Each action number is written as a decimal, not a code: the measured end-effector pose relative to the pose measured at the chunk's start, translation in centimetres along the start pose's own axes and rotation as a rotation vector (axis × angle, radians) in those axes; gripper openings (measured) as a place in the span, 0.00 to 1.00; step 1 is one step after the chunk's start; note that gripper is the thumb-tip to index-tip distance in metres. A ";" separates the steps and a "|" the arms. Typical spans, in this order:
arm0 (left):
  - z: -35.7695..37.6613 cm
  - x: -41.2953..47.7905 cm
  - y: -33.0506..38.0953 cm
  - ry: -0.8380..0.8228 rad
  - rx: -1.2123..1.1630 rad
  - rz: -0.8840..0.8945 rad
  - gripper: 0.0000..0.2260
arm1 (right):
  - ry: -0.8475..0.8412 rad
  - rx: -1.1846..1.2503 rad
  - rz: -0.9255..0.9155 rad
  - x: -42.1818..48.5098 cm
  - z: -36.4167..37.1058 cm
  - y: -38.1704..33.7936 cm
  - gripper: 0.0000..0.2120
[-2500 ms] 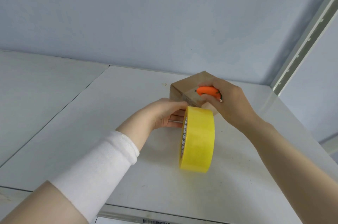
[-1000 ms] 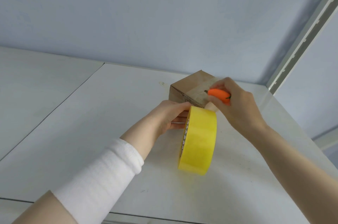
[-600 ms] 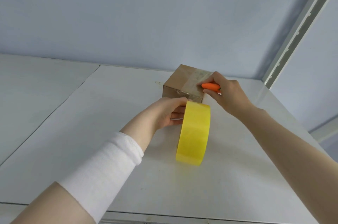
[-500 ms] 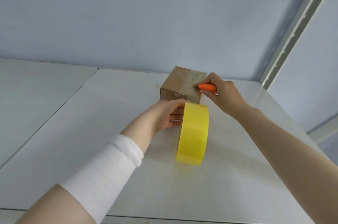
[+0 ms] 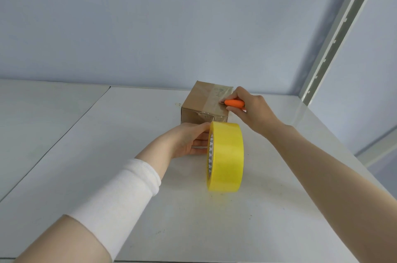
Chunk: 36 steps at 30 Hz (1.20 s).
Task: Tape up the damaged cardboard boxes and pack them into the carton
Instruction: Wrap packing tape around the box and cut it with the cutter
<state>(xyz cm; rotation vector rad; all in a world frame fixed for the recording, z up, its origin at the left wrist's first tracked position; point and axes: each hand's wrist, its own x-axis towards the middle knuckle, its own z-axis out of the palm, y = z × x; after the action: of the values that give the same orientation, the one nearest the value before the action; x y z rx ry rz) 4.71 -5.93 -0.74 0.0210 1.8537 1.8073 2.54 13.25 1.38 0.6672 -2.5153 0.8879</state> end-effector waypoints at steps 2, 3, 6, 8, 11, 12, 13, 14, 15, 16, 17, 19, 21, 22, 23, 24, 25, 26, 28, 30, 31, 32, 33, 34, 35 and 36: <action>-0.1 -0.1 0.1 0.000 0.019 0.035 0.12 | 0.000 -0.001 0.028 0.2 -0.1 -0.2 0.07; -0.1 -0.1 0.2 0.007 0.021 0.056 0.13 | -0.007 0.004 0.053 0.3 -0.2 -0.4 0.07; 0.0 0.0 0.5 0.041 -0.005 0.095 0.12 | 0.012 0.067 0.134 0.6 -0.7 -1.5 0.07; 0.0 0.1 0.5 0.069 -0.036 0.106 0.13 | 0.091 0.154 0.173 0.3 -1.0 -2.6 0.08; 0.0 0.3 0.3 0.084 -0.069 0.119 0.14 | 0.133 0.159 0.168 -0.8 -0.6 -3.9 0.10; 0.0 0.3 0.2 0.079 -0.078 0.123 0.14 | 0.123 0.140 0.173 -1.2 -0.4 -4.2 0.10; -0.1 0.3 0.0 0.073 -0.086 0.125 0.13 | 0.111 0.123 0.178 -1.5 -0.1 -4.3 0.10; -0.1 0.3 -0.1 0.067 -0.096 0.124 0.12 | 0.097 0.112 0.183 -1.6 0.1 -4.4 0.10; -0.1 0.3 -0.1 0.062 -0.106 0.122 0.12 | 0.085 0.109 0.191 -1.7 0.2 -4.4 0.10; -0.2 0.4 -0.2 0.058 -0.112 0.119 0.12 | 0.074 0.109 0.198 -1.6 0.1 -4.4 0.10; -0.2 0.4 -0.2 0.055 -0.116 0.114 0.12 | 0.058 0.109 0.202 -1.5 0.0 -4.4 0.10; -0.1 0.5 -0.2 0.055 -0.124 0.104 0.12 | 0.014 0.095 0.199 -1.1 -0.2 -4.4 0.11; -0.1 0.6 -0.3 0.062 -0.131 0.097 0.13 | -0.039 0.064 0.193 -0.8 -0.4 -4.4 0.12; -0.1 0.6 -0.3 0.068 -0.135 0.093 0.13 | -0.058 0.050 0.192 -0.7 -0.4 -4.3 0.11; -0.1 0.6 -0.3 0.072 -0.139 0.091 0.13 | -0.069 0.038 0.189 -0.5 -0.4 -4.3 0.11; -0.1 0.6 -0.3 0.074 -0.144 0.089 0.12 | -0.077 0.021 0.185 -0.4 -0.5 -4.2 0.10; -0.1 0.7 -0.3 0.074 -0.147 0.089 0.12 | -0.082 0.001 0.177 -0.3 -0.5 -4.1 0.10; -0.1 0.7 -0.3 0.074 -0.147 0.088 0.12 | -0.087 -0.018 0.165 -0.2 -0.5 -4.1 0.11; -0.1 0.8 -0.3 0.078 -0.146 0.084 0.12 | -0.099 -0.044 0.144 -0.1 -0.6 -4.1 0.11; 0.0 1.0 -0.3 0.087 -0.144 0.077 0.11 | -0.110 -0.065 0.132 0.0 -0.7 -4.2 0.12; 0.0 1.1 -0.4 0.091 -0.142 0.076 0.10 | -0.113 -0.074 0.123 0.0 -0.7 -4.2 0.12; 0.0 1.1 -0.4 0.095 -0.141 0.075 0.10 | -0.117 -0.084 0.112 0.1 -0.8 -4.3 0.12; 0.0 1.2 -0.4 0.098 -0.140 0.076 0.09 | -0.122 -0.096 0.101 0.1 -0.8 -4.4 0.11; 0.0 1.1 -0.4 0.099 -0.141 0.077 0.09 | -0.127 -0.106 0.094 0.2 -0.8 -4.4 0.11; 0.0 1.1 -0.4 0.098 -0.142 0.081 0.09 | -0.130 -0.109 0.092 0.1 -0.8 -4.5 0.11; 0.0 1.1 -0.4 0.096 -0.145 0.085 0.09 | -0.125 -0.102 0.092 0.0 -0.8 -4.5 0.12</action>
<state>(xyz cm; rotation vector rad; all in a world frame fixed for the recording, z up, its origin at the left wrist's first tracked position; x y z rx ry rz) 3.90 -5.56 -1.56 -0.0411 1.8065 2.0295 5.12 10.73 4.13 0.5950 -2.7019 0.7636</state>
